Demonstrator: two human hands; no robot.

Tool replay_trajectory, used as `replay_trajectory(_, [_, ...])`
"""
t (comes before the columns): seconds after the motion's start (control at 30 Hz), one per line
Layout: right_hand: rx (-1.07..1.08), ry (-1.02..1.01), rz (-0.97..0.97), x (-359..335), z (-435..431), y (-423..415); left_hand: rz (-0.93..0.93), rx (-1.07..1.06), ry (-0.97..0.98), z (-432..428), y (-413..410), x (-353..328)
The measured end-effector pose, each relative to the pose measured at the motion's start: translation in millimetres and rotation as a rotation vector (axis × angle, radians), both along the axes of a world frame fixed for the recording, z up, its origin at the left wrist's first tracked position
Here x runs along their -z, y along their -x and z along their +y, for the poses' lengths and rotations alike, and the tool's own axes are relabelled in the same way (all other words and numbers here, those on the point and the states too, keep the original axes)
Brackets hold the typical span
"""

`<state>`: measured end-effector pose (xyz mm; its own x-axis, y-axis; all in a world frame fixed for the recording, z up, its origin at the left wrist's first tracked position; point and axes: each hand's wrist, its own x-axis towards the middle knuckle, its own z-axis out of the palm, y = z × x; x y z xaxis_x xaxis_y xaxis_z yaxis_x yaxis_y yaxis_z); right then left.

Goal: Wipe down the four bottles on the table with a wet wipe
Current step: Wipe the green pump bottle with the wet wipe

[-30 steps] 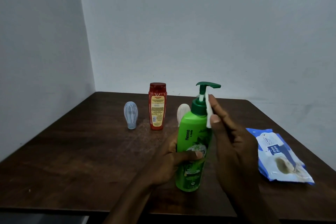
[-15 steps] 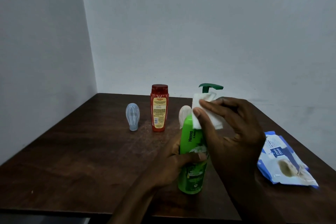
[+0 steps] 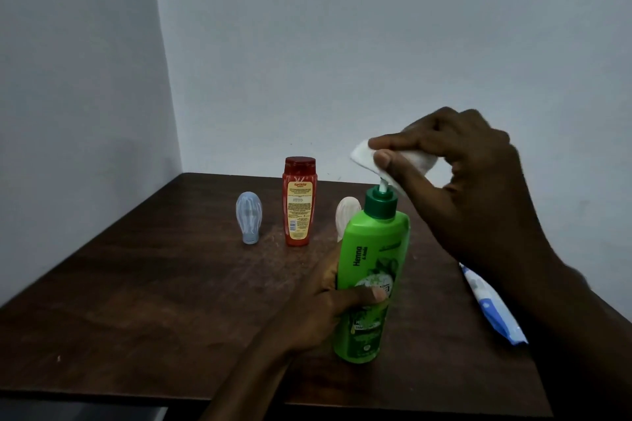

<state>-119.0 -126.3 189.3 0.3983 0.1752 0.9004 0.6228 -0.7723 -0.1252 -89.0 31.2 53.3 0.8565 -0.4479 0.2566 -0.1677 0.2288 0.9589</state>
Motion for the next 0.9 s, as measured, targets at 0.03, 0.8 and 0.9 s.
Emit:
replay_trajectory(0.03, [0.011, 0.039, 0.041, -2, -1, -1, 0.004, 0.003, 0.001, 0, 0, 0])
replay_trajectory(0.8, [-0.316, -0.049, 0.852, -45, -27, -31, -0.057, 0.020, 0.035, 0, -4, 4])
replay_trajectory(0.9, [-0.422, -0.254, 0.884, -29, -49, -33, -0.062, 0.018, 0.055, 1, -6, 5])
